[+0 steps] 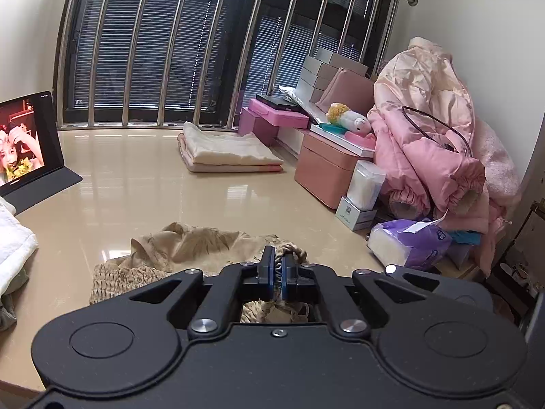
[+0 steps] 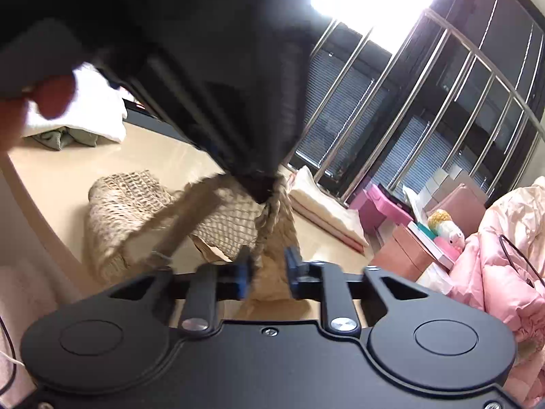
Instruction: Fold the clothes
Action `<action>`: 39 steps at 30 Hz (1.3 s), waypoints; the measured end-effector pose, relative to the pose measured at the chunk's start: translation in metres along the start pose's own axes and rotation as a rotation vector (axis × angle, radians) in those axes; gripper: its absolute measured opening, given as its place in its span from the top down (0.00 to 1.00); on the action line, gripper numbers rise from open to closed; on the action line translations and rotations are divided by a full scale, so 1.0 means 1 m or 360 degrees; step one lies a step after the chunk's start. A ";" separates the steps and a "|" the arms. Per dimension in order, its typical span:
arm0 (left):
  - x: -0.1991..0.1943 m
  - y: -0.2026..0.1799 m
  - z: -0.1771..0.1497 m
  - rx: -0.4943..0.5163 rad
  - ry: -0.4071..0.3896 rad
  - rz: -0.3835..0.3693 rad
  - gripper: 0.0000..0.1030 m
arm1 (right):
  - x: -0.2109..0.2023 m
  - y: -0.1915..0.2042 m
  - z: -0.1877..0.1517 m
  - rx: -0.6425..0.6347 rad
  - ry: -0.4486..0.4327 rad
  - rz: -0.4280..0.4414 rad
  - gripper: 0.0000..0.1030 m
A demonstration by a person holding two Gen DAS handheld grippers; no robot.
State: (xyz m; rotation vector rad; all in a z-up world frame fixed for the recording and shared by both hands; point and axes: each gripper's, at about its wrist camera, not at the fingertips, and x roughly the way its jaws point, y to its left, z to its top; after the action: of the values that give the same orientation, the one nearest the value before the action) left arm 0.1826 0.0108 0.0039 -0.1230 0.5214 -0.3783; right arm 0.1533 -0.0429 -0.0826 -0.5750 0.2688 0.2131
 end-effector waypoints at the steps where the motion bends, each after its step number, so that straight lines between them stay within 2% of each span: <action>1: 0.000 0.001 0.000 -0.0003 0.0000 0.0002 0.96 | 0.000 -0.002 0.001 -0.0012 -0.0006 0.0004 0.97; 6: -0.006 0.007 -0.005 -0.0017 0.0010 0.0031 0.92 | 0.003 -0.031 0.015 -0.0056 -0.0071 -0.0028 0.98; 8: -0.011 0.011 -0.011 -0.0048 0.0007 0.0056 0.70 | 0.006 -0.052 0.031 -0.0007 -0.0090 0.0022 0.98; 9: -0.015 0.013 -0.016 -0.0063 -0.0010 0.0084 0.45 | 0.007 -0.061 0.042 0.0015 -0.0100 0.0051 0.99; 10: -0.020 0.014 -0.020 -0.0074 -0.0036 0.0126 0.32 | 0.007 -0.070 0.052 0.0035 -0.0112 0.0077 0.99; 15: -0.041 0.022 -0.040 -0.0128 -0.0085 0.0247 0.27 | 0.002 -0.100 0.115 0.0088 -0.0218 0.0131 0.98; 19: -0.048 0.025 -0.047 -0.0217 -0.0087 0.0293 0.27 | -0.006 -0.121 0.173 0.0155 -0.0292 0.0173 0.98; 22: -0.051 0.021 -0.045 -0.0256 -0.0097 0.0240 0.27 | -0.010 -0.133 0.210 0.0223 -0.0302 0.0182 0.98; 25: -0.052 0.011 -0.036 -0.0239 -0.0118 0.0179 0.27 | -0.016 -0.142 0.239 0.0253 -0.0328 0.0115 0.98; 29: -0.053 -0.003 -0.030 -0.0189 -0.0154 0.0121 0.25 | -0.024 -0.156 0.266 0.0319 -0.0340 0.0050 0.98; 33: -0.051 -0.010 -0.034 -0.0224 -0.0167 0.0084 0.24 | -0.030 -0.163 0.280 0.0337 -0.0344 -0.0036 0.98; 39: -0.061 -0.008 -0.037 -0.0373 -0.0291 0.0211 0.23 | -0.034 -0.163 0.279 0.0370 -0.0329 -0.0038 0.98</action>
State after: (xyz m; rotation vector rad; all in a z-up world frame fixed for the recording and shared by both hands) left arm 0.1127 0.0257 0.0016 -0.3445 0.3890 -0.1734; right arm 0.2184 -0.0238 0.2351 -0.3226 0.0844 0.2134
